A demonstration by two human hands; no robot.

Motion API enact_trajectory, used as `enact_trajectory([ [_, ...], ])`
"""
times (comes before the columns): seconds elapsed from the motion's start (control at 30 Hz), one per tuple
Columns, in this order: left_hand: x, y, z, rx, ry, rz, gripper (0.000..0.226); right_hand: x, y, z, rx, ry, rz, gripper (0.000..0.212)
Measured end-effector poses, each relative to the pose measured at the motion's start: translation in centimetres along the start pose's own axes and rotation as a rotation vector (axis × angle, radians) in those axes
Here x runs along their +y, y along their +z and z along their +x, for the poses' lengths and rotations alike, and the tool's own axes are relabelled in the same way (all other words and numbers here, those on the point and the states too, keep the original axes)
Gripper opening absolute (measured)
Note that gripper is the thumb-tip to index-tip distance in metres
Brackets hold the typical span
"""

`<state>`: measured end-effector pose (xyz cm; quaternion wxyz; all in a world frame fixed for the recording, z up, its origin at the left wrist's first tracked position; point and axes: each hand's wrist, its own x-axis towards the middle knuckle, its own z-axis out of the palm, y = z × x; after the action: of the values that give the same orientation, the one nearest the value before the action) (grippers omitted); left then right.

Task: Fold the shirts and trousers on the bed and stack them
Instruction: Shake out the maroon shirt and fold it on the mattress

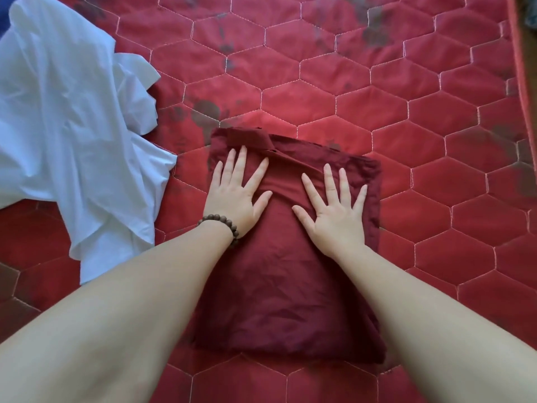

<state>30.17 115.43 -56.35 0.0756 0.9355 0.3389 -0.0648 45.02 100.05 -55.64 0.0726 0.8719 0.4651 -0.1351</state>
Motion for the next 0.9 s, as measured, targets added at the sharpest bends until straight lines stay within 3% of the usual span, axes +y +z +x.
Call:
enact_trajectory([
  [0.1, 1.2, -0.9, -1.5, 0.075, -0.008, 0.105, 0.06, -1.0, -0.9, -1.3, 0.079, 0.013, -0.003, 0.067],
  [0.17, 2.8, -0.6, -3.8, 0.121, 0.095, 0.081, 0.059, -2.4, -0.8, -3.5, 0.157, -0.044, 0.034, 0.065],
  [0.23, 3.6, 0.3, -6.5, 0.05, 0.203, 0.039, 0.059, -3.5, 0.3, -5.7, 0.117, -0.129, 0.046, 0.062],
  [0.33, 3.1, 1.5, -8.1, -0.069, 0.213, 0.033, 0.059, -3.4, 1.6, -6.9, 0.001, -0.149, 0.057, 0.061],
  [0.5, 2.8, 1.2, -9.8, -0.014, 0.108, 0.024, 0.062, -1.9, 1.6, -8.5, 0.121, -0.139, 0.082, 0.065],
  [0.57, 2.0, 1.9, -12.4, 0.014, 0.186, 0.002, 0.064, -1.5, 2.7, -11.3, 0.159, -0.185, 0.074, 0.066],
  [0.67, 0.8, 3.0, -15.2, -0.014, 0.298, 0.03, 0.066, -1.0, 4.6, -14.2, 0.083, -0.275, 0.024, 0.065],
  [0.9, -1.6, 2.6, -16.5, -0.067, 0.259, 0.027, 0.067, 0.6, 4.4, -15.4, 0.055, -0.179, 0.017, 0.068],
])
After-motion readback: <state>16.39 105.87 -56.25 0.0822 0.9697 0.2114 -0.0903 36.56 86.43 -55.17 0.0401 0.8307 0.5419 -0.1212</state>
